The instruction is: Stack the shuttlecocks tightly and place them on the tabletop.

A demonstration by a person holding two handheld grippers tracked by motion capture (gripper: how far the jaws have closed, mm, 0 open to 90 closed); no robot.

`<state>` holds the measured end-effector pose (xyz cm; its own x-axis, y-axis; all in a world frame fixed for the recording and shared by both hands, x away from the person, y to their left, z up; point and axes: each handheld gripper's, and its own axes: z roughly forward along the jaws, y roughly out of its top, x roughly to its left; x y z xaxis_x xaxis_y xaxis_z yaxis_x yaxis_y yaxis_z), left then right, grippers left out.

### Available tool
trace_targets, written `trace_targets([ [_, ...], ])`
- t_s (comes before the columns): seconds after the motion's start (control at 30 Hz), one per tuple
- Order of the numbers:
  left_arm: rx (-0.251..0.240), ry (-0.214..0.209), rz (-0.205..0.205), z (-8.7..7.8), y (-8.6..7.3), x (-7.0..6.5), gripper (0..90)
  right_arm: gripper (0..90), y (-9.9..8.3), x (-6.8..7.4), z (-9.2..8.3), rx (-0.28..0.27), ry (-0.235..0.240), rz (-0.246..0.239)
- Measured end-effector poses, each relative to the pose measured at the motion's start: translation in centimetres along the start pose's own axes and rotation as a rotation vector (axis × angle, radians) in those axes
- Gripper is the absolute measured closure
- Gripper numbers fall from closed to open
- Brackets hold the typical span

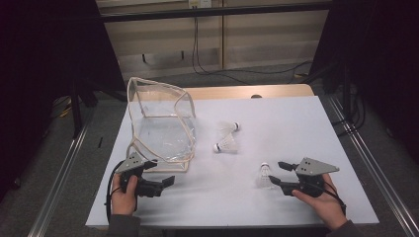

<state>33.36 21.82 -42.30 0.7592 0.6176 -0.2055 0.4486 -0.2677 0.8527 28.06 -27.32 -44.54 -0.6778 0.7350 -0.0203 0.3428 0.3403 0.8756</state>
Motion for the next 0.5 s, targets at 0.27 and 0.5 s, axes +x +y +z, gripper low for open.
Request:
trace_targets([
  [0.27, 0.004, -0.001, 0.005, 0.07, 0.07, -0.03, 3.7, 57.8, 0.56, -0.26, -0.11, 0.002, -0.01, -0.008],
  [0.5, 0.006, -0.002, 0.008, 0.14, 0.1, -0.08, 3.7, 72.8, 0.94, -0.69, -0.05, 0.02, -0.013, 0.021],
])
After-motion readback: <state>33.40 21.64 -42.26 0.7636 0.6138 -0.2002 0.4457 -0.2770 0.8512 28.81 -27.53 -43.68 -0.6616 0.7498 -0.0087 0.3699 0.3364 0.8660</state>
